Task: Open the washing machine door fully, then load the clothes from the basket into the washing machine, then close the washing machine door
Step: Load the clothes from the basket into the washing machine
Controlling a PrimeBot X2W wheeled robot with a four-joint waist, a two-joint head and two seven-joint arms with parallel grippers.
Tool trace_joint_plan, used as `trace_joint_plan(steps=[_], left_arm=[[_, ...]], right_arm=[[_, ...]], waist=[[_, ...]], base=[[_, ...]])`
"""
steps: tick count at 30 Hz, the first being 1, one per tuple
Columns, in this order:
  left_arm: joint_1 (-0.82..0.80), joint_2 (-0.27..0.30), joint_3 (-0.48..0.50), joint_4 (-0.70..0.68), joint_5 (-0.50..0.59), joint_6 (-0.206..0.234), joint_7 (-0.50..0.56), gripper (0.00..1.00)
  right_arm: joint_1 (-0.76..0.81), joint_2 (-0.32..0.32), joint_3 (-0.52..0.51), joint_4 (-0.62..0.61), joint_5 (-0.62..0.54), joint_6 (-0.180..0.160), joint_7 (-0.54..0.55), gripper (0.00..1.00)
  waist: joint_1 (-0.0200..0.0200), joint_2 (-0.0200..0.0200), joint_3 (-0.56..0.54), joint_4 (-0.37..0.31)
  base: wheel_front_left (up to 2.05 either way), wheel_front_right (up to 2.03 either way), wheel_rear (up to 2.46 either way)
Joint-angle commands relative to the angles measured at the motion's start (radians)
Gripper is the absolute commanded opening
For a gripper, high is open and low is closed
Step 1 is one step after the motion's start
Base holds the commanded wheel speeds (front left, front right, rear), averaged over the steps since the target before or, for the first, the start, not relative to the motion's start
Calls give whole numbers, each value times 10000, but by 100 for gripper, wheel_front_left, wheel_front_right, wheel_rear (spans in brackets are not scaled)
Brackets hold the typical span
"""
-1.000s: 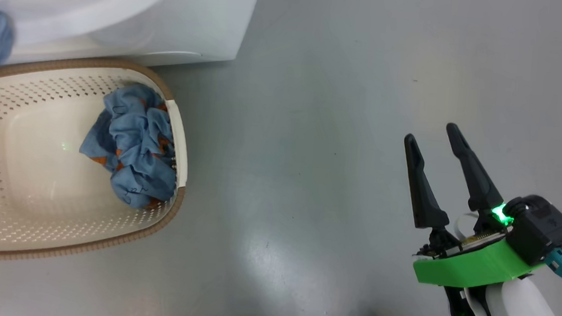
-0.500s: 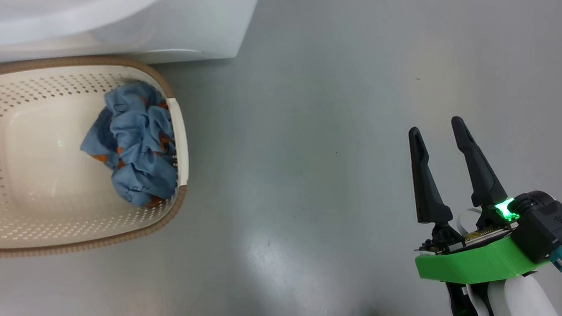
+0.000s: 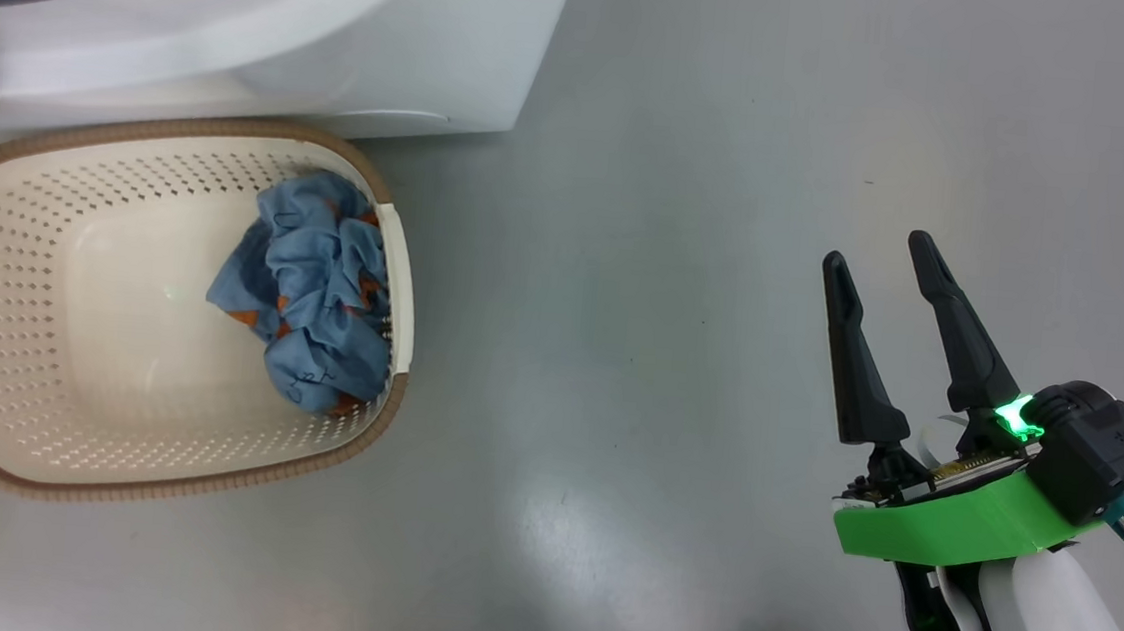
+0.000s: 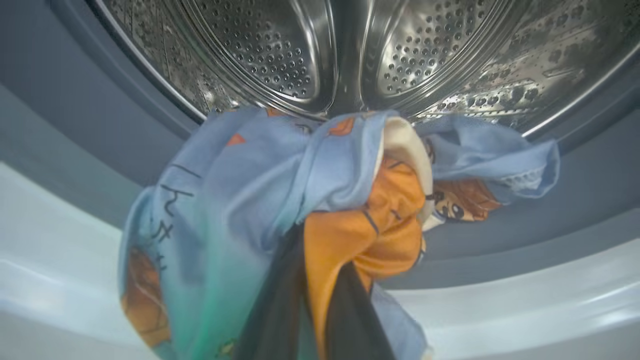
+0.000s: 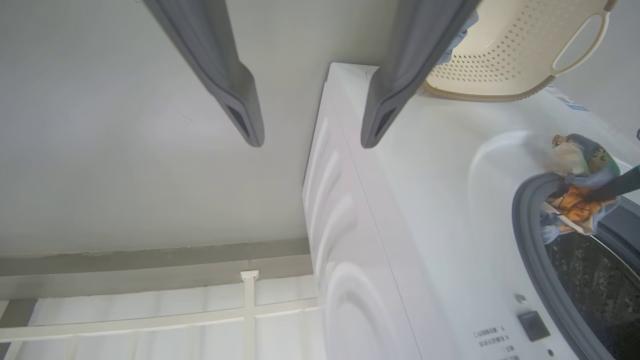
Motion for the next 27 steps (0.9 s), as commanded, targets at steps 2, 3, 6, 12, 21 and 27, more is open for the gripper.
trace_joint_plan(steps=[2, 3, 6, 12, 21, 27], left_arm=[[160, 428, 508, -669, 296, 6, -97, 0], [219, 400, 555, -848, 439, 6, -97, 0], [315, 301, 525, -1221, 787, 6, -97, 0], [-174, 308, -576, -927, 1093, 6, -97, 0], [-2059, 602, -2429, 1019, 679, 6, 713, 0], [-3145, 680, -3223, 1919, 423, 6, 913, 0]], right_arm=[[89, -14, 128, -217, -65, 71, -80, 100], [96, -8, 131, -211, -64, 71, -80, 100], [130, 8, 142, -200, -55, 71, -80, 100], [119, 19, 261, -146, -16, 71, -80, 100], [183, 107, 461, -123, 88, 71, -80, 100], [249, 134, 554, -88, 127, 71, -80, 100]], waist=[[1, 0, -50, 36], [1, 0, -71, 41], [1, 0, -149, 48], [1, 0, -250, -4], [1, 0, -342, -403], [1, 0, -395, -691]], base=[[0, 0, 0], [0, 0, 0], [0, 0, 0], [0, 0, 0], [0, 0, 0], [0, 0, 0]])
